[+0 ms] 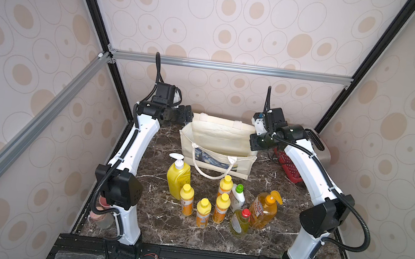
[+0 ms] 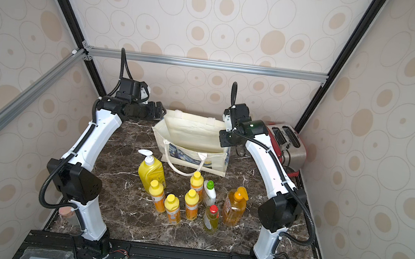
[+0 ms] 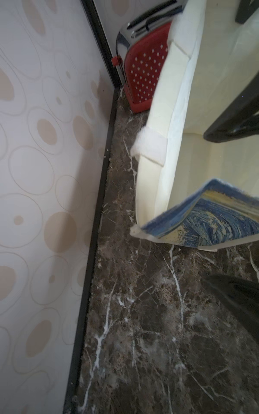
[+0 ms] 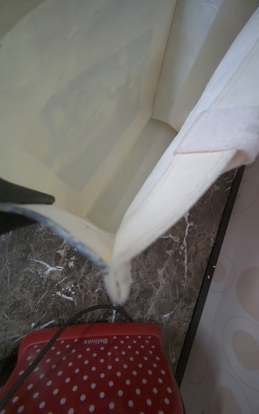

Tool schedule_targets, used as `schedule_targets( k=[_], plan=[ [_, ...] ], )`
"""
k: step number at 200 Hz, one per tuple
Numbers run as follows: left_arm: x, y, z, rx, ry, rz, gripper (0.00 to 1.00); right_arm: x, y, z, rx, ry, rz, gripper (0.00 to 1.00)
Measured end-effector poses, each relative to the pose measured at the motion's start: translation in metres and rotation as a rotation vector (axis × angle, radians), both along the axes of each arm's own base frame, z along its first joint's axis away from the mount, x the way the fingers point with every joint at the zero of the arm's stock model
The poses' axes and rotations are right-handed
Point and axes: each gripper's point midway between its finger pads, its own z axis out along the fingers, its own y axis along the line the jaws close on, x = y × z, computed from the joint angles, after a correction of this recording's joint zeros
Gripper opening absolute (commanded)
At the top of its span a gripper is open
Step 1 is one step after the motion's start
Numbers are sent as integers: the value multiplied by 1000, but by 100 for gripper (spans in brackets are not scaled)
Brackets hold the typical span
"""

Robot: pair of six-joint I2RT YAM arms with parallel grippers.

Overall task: Pack dish soap into the shopping bag
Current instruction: Move the shopping bag to the center of the board.

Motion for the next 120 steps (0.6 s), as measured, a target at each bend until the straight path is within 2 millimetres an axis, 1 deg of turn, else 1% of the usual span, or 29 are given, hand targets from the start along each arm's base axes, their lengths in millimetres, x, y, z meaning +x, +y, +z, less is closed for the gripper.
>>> schedule_targets(
  k=[21, 42, 54, 63, 72, 84, 94, 106, 112, 120],
  plan=[
    [6, 2, -16, 35, 47, 5, 90, 1, -3, -1, -2, 2, 6, 2],
    [19, -1, -22, 44, 53, 2, 89, 0, -1, -1, -4, 1, 24, 2],
    [29, -4, -24, 40, 46, -5, 87, 0, -1, -2, -7, 3, 29, 2],
    [36, -7, -26, 37, 44, -11, 83, 0, -1, -4, -10, 5, 34, 2],
    [41, -11, -30, 35, 46, -17, 73, -1, -2, -7, -15, 9, 37, 2],
    [44, -15, -36, 44, 53, -31, 54, -1, -4, -10, -21, 15, 37, 2],
    [43, -18, -39, 49, 62, -41, 34, 0, -6, -11, -21, 17, 35, 1],
    [39, -21, -41, 67, 74, -60, 17, 2, -10, -10, -14, 17, 27, 1],
    [36, -21, -40, 76, 75, -64, 11, 4, -14, -10, -11, 19, 19, 1],
    [32, -21, -38, 88, 77, -73, 6, 6, -20, -11, -4, 23, 8, 1]
  ],
)
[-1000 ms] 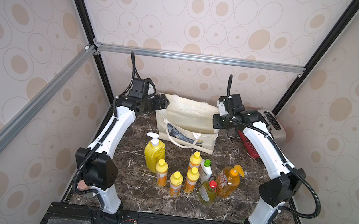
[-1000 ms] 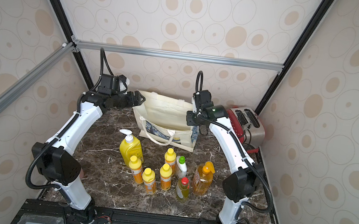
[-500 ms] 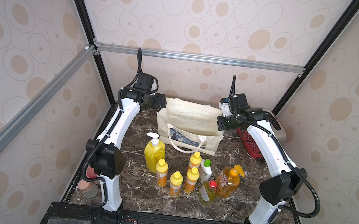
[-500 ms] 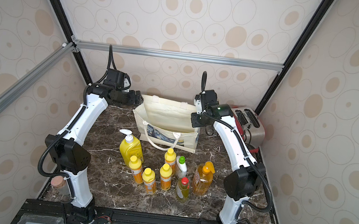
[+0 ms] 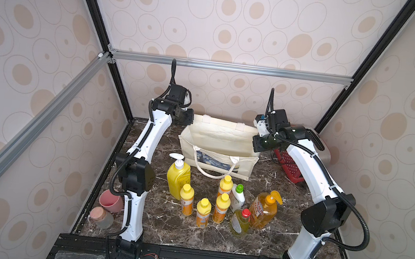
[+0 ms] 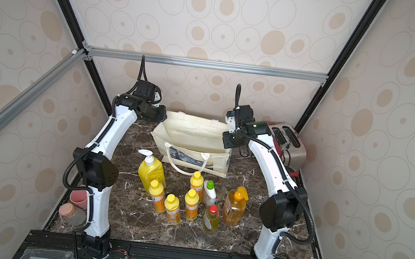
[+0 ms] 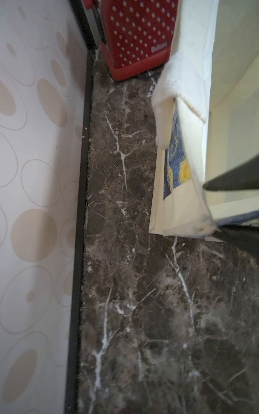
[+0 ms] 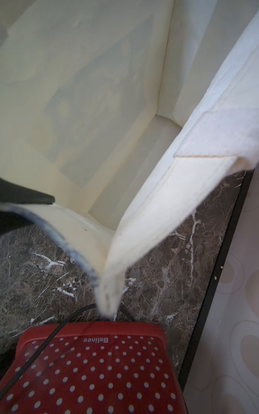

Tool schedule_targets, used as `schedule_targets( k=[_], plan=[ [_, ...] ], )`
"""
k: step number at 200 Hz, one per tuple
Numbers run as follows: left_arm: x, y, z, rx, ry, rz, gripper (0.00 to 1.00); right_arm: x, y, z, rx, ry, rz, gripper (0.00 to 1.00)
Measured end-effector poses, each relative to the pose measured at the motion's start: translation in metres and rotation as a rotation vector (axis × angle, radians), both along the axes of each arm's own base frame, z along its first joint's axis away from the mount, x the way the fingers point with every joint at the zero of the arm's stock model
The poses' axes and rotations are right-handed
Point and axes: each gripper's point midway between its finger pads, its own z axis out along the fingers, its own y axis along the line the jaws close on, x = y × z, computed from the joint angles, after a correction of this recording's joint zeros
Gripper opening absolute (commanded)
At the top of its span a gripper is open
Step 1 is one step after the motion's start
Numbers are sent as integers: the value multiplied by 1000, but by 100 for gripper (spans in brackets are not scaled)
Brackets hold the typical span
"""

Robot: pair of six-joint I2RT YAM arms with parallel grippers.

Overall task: Pack dish soap into the shopping bag
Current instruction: Move the shopping bag to the center of the board.

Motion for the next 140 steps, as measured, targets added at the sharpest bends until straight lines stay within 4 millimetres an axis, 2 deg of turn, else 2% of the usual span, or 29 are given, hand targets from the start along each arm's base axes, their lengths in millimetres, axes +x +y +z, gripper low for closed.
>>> schedule_targets(
  k=[30, 60, 76, 94, 109, 126, 140],
  plan=[
    [-20, 1, 5, 25, 17, -42, 4, 11, -19, 2, 17, 14, -42, 0],
    [-41, -1, 16, 9, 27, -79, 5, 25, -23, 8, 24, 34, -52, 3],
    [-46, -2, 20, 2, 23, -85, 7, 31, -21, 8, 23, 40, -46, 13],
    [-49, -3, 19, -1, 30, -83, 9, 34, -19, 11, 27, 41, -46, 34],
    [-49, -2, 13, -6, 47, -75, 10, 32, -17, 14, 36, 43, -39, 40],
    [-47, -4, 9, -20, 59, -67, 9, 26, -16, 24, 56, 33, -39, 52],
    [-46, -5, 8, -30, 64, -58, 3, 15, -18, 36, 73, 13, -41, 58]
  ],
)
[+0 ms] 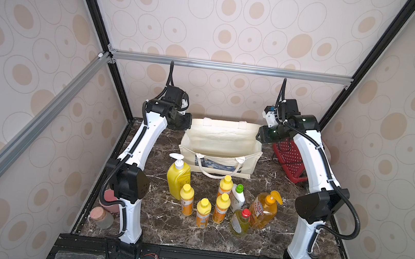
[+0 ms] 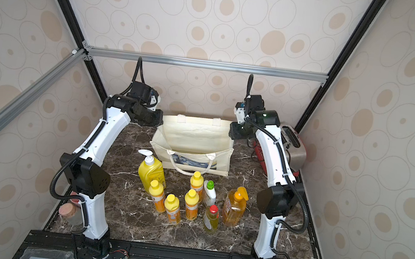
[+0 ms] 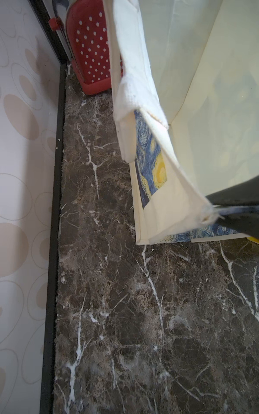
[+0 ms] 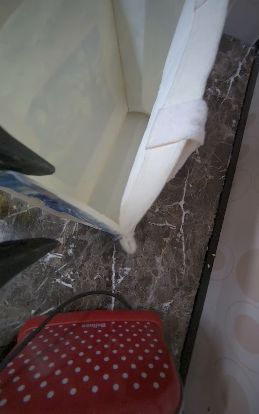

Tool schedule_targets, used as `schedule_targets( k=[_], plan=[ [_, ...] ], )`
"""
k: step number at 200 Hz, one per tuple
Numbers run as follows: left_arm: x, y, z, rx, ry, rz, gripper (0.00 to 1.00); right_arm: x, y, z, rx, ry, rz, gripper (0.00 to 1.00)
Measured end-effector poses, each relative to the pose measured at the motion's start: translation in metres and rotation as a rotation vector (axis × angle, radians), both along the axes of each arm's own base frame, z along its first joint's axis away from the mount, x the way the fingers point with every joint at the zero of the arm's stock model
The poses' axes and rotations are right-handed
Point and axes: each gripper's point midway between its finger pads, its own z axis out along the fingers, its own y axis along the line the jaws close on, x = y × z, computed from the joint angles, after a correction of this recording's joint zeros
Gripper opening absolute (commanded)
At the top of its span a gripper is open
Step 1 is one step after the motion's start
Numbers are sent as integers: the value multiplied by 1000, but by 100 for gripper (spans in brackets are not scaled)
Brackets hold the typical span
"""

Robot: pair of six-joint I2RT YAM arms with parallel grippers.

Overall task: Pack dish soap into the shopping bag
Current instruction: Move the shopping bag to the center of the board, then pick up the bottle of dish soap at the center of the board.

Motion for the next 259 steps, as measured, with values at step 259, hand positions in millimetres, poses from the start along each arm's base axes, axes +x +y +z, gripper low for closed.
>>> schedule_targets(
  k=[259],
  plan=[
    [-2, -8, -11, -61, 7, 0, 0, -275, -35, -63, -132, 77, 12, 69]
  ],
)
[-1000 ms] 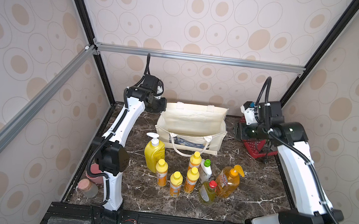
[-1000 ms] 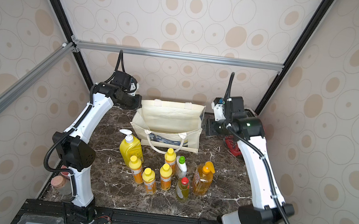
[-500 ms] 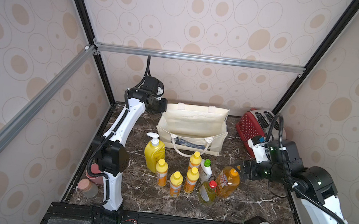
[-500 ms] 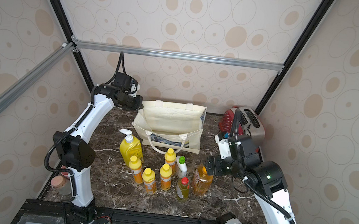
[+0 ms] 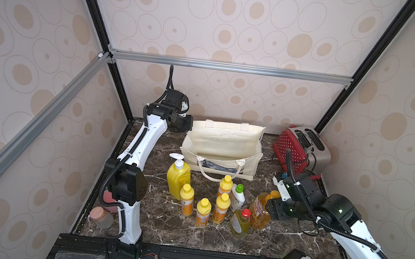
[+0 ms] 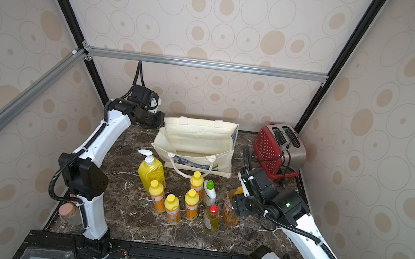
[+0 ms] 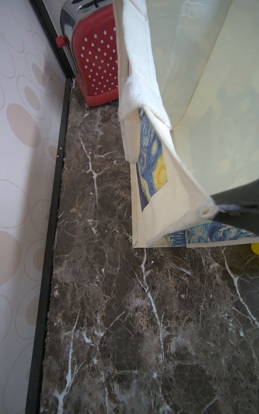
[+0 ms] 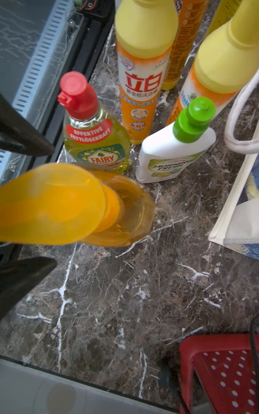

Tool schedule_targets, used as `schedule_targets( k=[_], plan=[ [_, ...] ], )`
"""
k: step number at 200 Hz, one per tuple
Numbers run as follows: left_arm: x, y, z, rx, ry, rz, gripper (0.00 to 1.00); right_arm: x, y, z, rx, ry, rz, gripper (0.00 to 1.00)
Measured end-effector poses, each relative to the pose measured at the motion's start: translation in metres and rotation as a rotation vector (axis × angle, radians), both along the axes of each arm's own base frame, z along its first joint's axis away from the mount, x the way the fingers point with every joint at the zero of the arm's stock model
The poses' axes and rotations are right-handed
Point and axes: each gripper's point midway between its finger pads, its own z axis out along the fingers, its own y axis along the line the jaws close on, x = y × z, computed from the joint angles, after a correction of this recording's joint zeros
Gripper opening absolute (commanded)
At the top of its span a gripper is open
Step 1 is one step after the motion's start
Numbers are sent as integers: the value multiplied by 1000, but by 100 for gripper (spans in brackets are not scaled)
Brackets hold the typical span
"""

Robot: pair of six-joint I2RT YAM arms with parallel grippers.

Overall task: Pack dish soap into the shopping bag
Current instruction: Pick up the bottle of dish soap at the center of the board.

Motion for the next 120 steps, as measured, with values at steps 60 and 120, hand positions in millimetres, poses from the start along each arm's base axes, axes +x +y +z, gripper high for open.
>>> schedule_targets(
  k=[60, 120],
  plan=[
    [0, 0, 0, 1, 0, 1, 0, 25, 1, -17, -76, -70, -57, 58],
    [-4, -2, 3, -14, -1, -12, 0, 35, 8, -24, -61, -104, -60, 35]
  ],
)
